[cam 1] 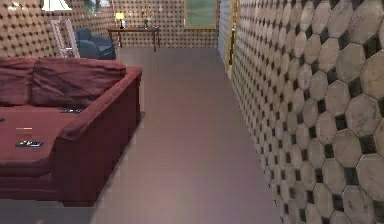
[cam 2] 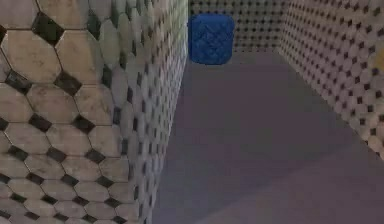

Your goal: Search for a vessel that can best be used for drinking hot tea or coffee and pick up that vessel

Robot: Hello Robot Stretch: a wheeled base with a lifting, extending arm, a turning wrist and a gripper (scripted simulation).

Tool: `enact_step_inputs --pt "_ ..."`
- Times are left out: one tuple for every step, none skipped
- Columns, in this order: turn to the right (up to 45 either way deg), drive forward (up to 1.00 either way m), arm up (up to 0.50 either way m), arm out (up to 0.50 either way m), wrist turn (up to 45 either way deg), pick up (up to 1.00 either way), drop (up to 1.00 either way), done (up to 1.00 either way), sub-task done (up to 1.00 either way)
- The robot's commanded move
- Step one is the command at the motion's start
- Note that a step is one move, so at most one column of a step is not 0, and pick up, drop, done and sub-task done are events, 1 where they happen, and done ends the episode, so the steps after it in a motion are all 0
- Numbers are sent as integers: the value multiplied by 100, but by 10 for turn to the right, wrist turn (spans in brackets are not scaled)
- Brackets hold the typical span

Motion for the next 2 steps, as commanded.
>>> enact_step_inputs --pt "0 100 0 0 0 0 0 0 0" --pt "30 0 0 0 0 0 0 0 0"
